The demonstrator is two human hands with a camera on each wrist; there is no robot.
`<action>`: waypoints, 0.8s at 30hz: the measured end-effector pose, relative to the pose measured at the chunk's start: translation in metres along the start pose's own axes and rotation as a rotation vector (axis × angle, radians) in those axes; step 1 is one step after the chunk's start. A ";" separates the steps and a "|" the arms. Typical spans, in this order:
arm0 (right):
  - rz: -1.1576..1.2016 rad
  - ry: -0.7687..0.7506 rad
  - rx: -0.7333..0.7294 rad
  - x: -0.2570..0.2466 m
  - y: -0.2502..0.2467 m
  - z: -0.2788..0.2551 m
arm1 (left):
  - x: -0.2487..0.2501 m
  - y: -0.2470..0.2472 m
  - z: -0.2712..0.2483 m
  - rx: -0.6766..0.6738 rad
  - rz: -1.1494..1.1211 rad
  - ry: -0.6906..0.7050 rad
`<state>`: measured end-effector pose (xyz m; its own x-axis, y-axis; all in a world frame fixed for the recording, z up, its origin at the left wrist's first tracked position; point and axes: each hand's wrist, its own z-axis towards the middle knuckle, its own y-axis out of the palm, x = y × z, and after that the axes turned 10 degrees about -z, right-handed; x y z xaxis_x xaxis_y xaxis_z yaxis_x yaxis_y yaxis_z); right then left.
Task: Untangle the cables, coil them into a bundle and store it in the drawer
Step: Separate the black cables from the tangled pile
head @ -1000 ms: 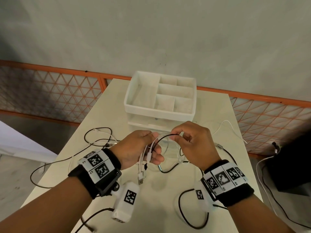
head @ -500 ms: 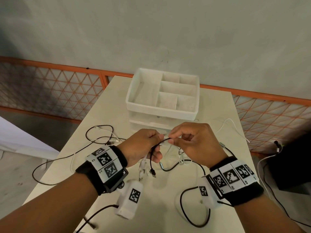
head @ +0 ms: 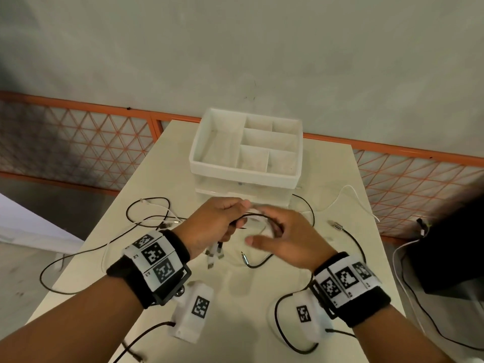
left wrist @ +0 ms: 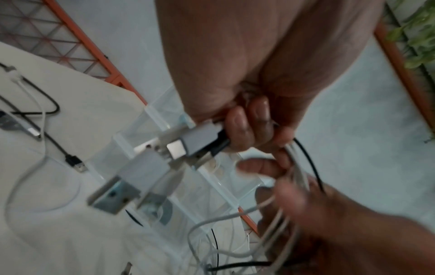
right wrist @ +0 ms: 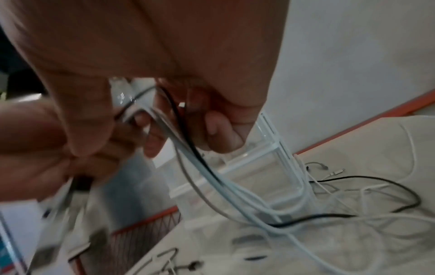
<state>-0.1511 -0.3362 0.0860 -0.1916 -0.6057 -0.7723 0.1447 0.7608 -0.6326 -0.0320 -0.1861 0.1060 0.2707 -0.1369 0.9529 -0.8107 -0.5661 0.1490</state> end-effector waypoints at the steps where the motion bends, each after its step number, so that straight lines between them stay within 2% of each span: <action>1: -0.090 0.019 -0.029 0.002 0.005 -0.001 | 0.000 -0.003 0.000 -0.001 0.030 0.037; 4: -0.466 0.263 -0.090 0.026 0.002 0.004 | 0.004 -0.013 -0.005 -0.032 0.190 0.056; 5: -0.579 0.337 -0.045 0.035 -0.004 0.006 | 0.003 -0.017 -0.005 -0.057 0.317 0.025; 6: -0.644 0.368 0.067 0.042 -0.012 0.008 | 0.000 -0.020 -0.006 -0.092 0.472 -0.022; 8: -0.601 0.322 0.393 0.052 -0.022 0.009 | -0.009 -0.025 -0.007 -0.182 0.744 -0.129; 9: -0.528 0.269 0.483 0.055 -0.023 0.009 | -0.015 -0.026 -0.006 -0.209 0.844 -0.164; 10: -0.445 0.237 0.462 0.059 -0.022 0.009 | -0.022 -0.024 -0.005 -0.208 0.907 -0.167; 11: -0.371 0.225 0.354 0.060 -0.022 0.007 | -0.029 -0.023 -0.002 -0.163 0.928 -0.150; 13: -0.269 0.278 0.119 0.071 -0.019 0.000 | -0.036 -0.020 0.001 0.017 0.848 -0.122; 14: -0.253 0.321 0.123 0.082 -0.021 -0.005 | -0.039 -0.019 0.003 0.095 0.786 -0.108; 16: -0.297 0.457 0.338 0.107 -0.029 -0.016 | -0.044 -0.019 0.006 0.169 0.647 -0.121; 17: -0.354 0.566 0.435 0.121 -0.032 -0.021 | -0.045 -0.019 0.006 0.193 0.555 -0.143; 18: -0.411 0.694 0.470 0.134 -0.033 -0.027 | -0.044 -0.020 0.005 0.213 0.450 -0.163; 21: -0.538 1.019 0.331 0.165 -0.027 -0.042 | -0.041 -0.019 0.006 0.219 0.249 -0.179; 24: -0.486 1.136 0.290 0.185 -0.015 -0.048 | -0.035 -0.014 0.007 0.192 0.130 -0.183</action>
<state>-0.2356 -0.4486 -0.0443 -0.9854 -0.1576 -0.0644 0.0050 0.3516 -0.9361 -0.0263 -0.1788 0.0681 0.2745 -0.3527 0.8946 -0.7366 -0.6751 -0.0402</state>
